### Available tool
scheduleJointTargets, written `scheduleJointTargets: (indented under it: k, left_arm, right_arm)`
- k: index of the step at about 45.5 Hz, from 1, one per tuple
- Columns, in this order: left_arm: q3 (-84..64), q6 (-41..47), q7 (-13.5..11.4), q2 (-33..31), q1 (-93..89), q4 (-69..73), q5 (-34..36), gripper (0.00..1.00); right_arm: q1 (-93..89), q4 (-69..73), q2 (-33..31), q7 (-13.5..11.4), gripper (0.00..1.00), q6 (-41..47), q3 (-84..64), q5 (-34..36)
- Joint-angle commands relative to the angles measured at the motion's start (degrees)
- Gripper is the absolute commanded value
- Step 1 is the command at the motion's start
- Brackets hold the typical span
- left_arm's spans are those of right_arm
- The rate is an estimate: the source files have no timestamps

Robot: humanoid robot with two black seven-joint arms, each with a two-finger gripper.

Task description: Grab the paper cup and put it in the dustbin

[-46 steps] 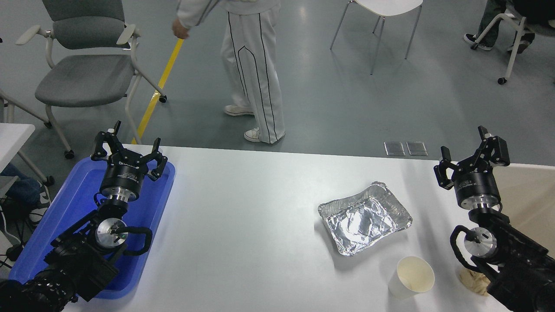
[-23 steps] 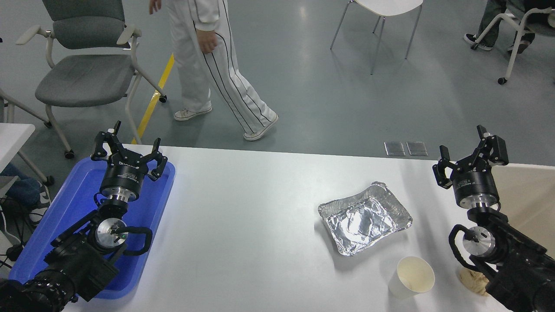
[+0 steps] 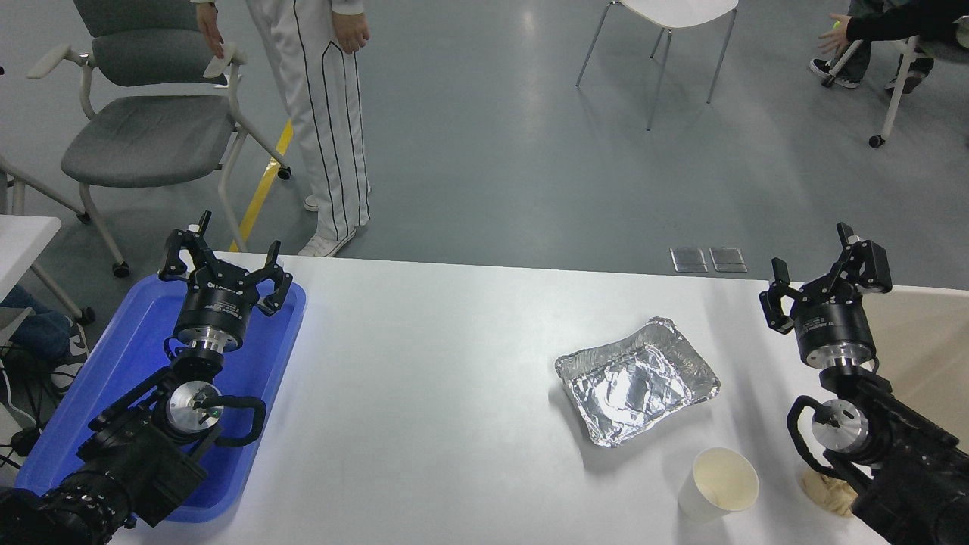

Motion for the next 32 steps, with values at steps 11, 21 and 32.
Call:
scheduleJointTargets:
  k: [11,21,32]
  left_arm:
    - [0.0,0.0,0.0,0.0,-0.1,0.0,0.0,1.00]
    - [0.0,0.0,0.0,0.0,-0.1,0.0,0.0,1.00]
    - [0.0,0.0,0.0,0.0,-0.1,0.0,0.0,1.00]
  right_arm:
    - [0.3,0.3,0.0,0.1,1.00,-0.1,-0.4,0.1]
    - [1.7,0.4,-4.8,0.1,1.00,0.2,-10.2,0.2]
    - [7.1,1.9,-10.9,0.1,1.00,0.6,-23.8,0.2]
